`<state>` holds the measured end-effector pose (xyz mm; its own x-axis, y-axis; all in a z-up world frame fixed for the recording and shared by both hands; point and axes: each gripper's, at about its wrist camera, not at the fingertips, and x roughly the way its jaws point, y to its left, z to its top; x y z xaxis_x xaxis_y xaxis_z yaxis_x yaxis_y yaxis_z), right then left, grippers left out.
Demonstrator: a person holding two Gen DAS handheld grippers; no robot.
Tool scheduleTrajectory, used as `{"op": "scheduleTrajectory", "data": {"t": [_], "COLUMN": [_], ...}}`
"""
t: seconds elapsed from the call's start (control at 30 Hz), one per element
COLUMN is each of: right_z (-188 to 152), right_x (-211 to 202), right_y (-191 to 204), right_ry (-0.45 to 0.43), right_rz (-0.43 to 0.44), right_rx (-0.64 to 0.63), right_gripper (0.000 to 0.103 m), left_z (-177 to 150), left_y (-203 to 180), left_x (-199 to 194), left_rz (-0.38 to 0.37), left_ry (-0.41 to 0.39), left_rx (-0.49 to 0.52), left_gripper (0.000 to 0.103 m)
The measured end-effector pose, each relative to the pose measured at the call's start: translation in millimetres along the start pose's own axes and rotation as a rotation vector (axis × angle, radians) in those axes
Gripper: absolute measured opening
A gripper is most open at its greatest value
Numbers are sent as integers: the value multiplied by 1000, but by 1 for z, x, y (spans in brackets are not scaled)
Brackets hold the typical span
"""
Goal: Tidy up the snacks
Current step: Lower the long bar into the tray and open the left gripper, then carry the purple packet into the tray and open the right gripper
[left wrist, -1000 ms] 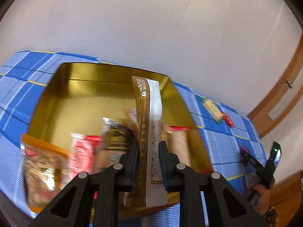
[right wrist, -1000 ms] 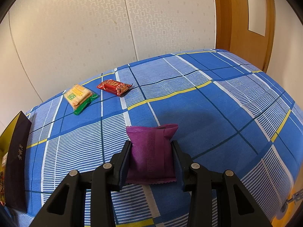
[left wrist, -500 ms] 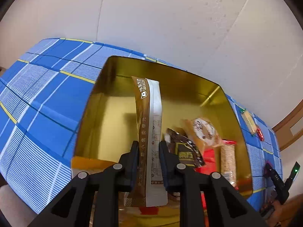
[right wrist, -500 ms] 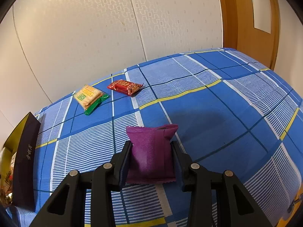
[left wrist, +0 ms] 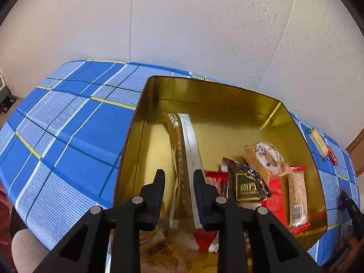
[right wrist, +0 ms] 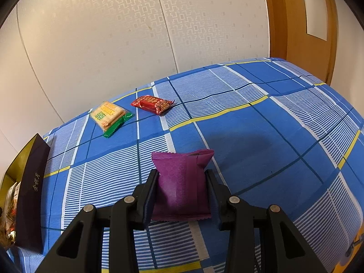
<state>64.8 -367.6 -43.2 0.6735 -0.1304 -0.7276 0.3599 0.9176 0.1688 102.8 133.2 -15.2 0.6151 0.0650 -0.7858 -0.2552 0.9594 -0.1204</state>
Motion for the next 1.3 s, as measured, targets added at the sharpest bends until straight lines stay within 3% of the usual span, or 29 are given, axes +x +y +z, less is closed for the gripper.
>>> {"op": "scheduleTrajectory", "data": {"t": [0.33, 0.53, 0.87, 1.07, 1.3], "right_z": [0, -1, -22, -32, -38], "right_x": [0, -3, -18, -29, -37], "right_y": [0, 5, 43, 66, 87], "right_ry": [-2, -14, -24, -44, -16], "right_rz": [1, 19, 111, 171, 240], "right_rx": [4, -14, -132, -196, -211], "right_gripper": [41, 41, 41, 41, 41], "left_z": [4, 0, -17, -31, -45], "left_y": [-6, -13, -30, -45, -56], "left_x": [15, -12, -26, -37, -48], "left_rz": [-13, 44, -51, -91, -111], "left_ry": [23, -71, -8, 2, -15], "left_rx": [-19, 18, 4, 45, 116], "left_gripper": [26, 33, 34, 40, 40]}}
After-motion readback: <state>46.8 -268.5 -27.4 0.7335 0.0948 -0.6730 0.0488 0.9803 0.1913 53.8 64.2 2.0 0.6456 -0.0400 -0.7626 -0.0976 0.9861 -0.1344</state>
